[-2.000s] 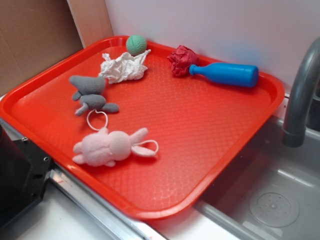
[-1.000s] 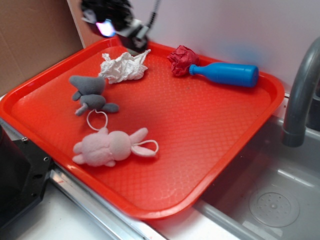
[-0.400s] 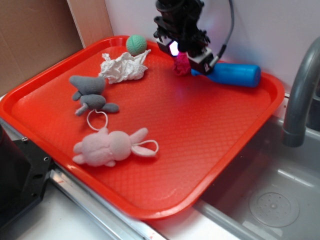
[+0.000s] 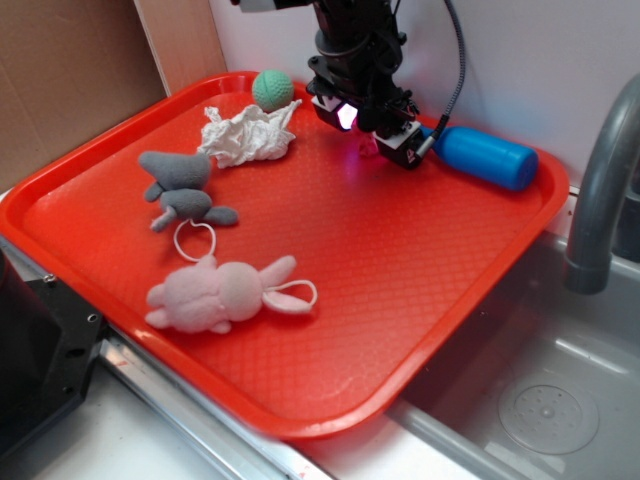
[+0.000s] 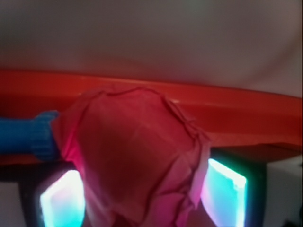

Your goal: Grab the red paper.

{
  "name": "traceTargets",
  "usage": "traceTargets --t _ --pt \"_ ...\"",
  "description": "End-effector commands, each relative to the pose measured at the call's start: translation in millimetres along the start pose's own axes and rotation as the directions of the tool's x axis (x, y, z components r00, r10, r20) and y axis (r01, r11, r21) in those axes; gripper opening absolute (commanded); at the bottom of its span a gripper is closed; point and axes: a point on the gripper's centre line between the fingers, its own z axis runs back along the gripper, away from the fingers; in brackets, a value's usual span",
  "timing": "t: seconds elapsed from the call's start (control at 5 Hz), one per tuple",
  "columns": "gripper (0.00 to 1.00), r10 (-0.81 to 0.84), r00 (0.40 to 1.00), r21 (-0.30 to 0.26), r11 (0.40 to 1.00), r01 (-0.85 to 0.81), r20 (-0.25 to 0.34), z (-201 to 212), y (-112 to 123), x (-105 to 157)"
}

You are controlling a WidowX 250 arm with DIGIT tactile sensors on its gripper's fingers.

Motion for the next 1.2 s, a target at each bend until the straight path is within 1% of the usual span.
traceTargets --t 0.0,0.2,0.4,0.6,0.8,1.0 --pt "0.00 0.021 1.000 -0.002 1.000 -0.021 -0.010 20 12 0" --pt "0.00 0.063 0.997 0.007 0.998 -0.062 -0.043 56 23 -12" --pt "0.00 0.149 0.983 -0.038 0.987 -0.154 -0.102 114 43 -37" --pt "0.00 0.234 0.962 -0.052 0.969 -0.243 -0.138 171 55 -55" --pt "0.00 0.231 0.954 -0.035 0.970 -0.241 -0.190 205 47 -56" --pt "0.00 0.202 0.964 -0.012 0.978 -0.207 -0.175 217 22 -63"
